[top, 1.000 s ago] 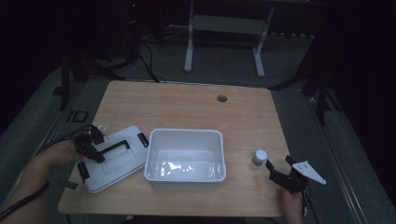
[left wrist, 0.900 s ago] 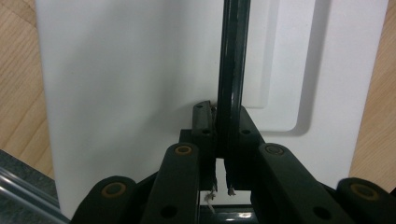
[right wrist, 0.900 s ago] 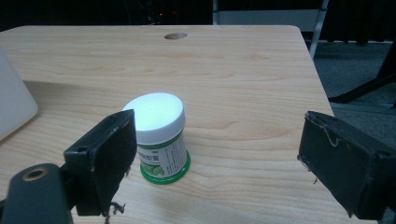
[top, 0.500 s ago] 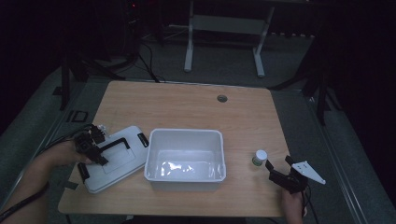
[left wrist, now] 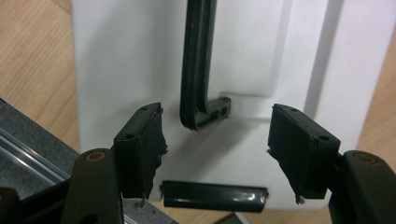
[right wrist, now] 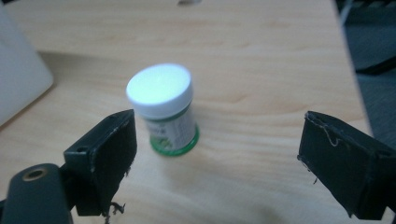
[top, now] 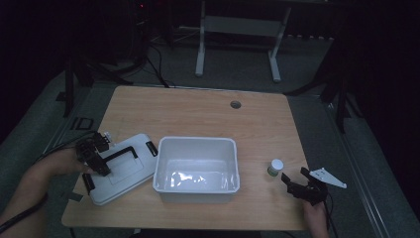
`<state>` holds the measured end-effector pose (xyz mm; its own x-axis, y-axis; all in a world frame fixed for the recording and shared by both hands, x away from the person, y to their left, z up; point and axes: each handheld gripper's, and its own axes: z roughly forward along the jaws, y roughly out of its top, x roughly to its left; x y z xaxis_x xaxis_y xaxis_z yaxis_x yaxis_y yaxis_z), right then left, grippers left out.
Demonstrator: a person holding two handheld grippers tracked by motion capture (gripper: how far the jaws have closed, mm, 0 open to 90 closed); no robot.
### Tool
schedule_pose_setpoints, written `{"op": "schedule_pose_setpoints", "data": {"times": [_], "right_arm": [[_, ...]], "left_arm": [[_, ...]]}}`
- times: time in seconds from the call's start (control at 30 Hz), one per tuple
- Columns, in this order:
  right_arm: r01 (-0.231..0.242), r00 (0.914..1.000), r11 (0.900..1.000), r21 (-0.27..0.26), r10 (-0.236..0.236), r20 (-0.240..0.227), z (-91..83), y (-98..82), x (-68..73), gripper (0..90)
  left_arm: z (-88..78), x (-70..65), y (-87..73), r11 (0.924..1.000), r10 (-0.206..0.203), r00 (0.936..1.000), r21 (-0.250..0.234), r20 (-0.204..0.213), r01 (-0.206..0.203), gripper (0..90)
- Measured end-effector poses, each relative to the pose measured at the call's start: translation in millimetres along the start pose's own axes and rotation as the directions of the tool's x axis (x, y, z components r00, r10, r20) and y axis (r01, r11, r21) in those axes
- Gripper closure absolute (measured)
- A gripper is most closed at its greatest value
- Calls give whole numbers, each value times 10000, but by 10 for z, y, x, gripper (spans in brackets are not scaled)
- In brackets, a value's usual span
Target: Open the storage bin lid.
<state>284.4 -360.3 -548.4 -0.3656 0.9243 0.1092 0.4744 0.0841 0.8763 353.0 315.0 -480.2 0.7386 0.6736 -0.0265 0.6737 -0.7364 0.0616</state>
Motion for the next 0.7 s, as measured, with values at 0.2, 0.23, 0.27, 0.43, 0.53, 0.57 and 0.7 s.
{"op": "schedule_pose_setpoints", "data": {"times": [0.2, 0.23, 0.27, 0.43, 0.53, 0.57, 0.7], "right_arm": [[456, 9988, 9923, 1156, -433, -226, 56, 52, 34, 110], [564, 9983, 9886, 1397, -536, -239, 68, 69, 39, 110], [654, 9978, 9850, 1594, -623, -247, 77, 83, 41, 110], [1259, 9918, 9500, 2859, -1144, -564, 113, 182, 61, 110], [1526, 9881, 9274, 3415, -1361, -718, 101, 236, 55, 110], [1604, 9869, 9192, 3598, -1441, -721, 93, 256, 58, 110], [1868, 9824, 8760, 4447, -1639, -899, 79, 336, 50, 110]], "left_arm": [[-52, 10, -38, 10000, -94, 9999, -32, 120, 94, 354], [-53, 10, -42, 9999, -128, 9999, -9, 113, 128, 354], [-54, 10, -49, 9999, -107, 9997, 55, 196, 106, 354], [-42, 8, -48, 9999, -41, 9999, 163, 110, 39, 354], [-40, 14, -48, 9998, -3, 9997, 201, 237, -2, 354], [-40, 15, -50, 9997, -1, 9997, 248, 254, -5, 354], [-46, 48, -80, 9991, -270, 9984, 327, 500, 253, 354]]}}
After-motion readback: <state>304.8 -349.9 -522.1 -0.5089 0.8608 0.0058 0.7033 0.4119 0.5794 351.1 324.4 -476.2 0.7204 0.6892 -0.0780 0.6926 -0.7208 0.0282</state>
